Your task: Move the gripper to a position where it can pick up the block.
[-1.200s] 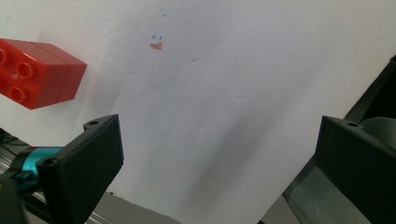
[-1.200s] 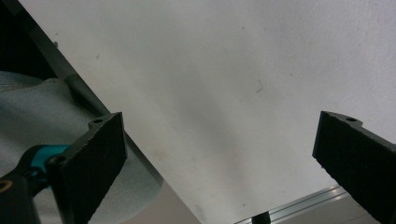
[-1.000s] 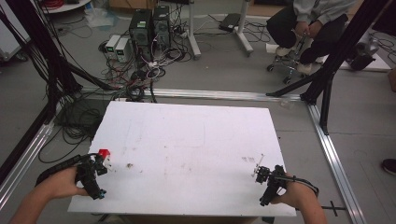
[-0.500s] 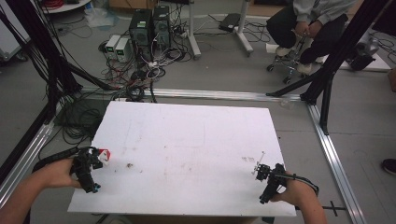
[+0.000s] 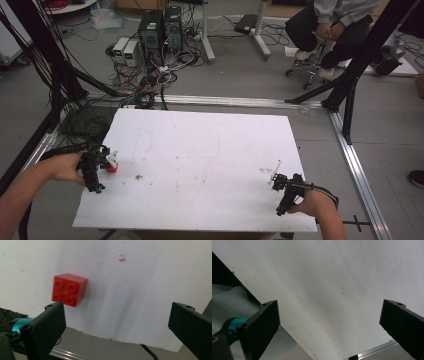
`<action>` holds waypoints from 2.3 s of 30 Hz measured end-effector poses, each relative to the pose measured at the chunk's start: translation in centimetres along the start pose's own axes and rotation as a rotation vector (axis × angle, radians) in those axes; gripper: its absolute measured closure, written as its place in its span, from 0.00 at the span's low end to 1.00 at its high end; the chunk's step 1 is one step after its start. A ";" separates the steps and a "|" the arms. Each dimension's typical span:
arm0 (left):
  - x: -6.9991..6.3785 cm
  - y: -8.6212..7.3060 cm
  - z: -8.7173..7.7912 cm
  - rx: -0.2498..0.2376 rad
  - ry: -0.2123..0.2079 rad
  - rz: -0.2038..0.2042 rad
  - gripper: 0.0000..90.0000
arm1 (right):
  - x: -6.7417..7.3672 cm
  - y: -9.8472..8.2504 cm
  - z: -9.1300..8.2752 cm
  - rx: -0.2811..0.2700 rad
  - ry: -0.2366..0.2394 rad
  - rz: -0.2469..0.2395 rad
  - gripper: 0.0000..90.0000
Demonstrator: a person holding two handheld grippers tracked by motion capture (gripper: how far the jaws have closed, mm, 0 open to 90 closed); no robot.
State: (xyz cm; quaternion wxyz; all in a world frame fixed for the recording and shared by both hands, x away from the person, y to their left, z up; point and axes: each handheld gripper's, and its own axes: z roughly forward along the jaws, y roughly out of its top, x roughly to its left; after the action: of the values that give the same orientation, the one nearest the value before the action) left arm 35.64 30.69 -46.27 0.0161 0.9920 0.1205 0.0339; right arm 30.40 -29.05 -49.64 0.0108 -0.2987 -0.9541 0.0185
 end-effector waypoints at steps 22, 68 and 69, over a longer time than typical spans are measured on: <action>4.5 1.4 2.7 0.061 -0.058 0.104 0.02 | 0.1 -0.1 0.1 0.019 -0.002 0.018 0.03; 6.0 0.8 4.9 0.061 -0.061 0.171 0.05 | 0.9 1.9 0.8 0.042 -0.006 -0.012 0.02; 6.0 0.8 4.9 0.057 -0.061 0.162 0.05 | 1.0 1.9 0.8 0.039 -0.005 -0.007 0.02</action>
State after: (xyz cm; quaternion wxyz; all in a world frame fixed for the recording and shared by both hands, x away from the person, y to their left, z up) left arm 42.00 31.21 -50.73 -0.0112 0.9991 0.0401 0.0013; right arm 30.70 -26.94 -50.51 0.0145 -0.2949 -0.9547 0.0379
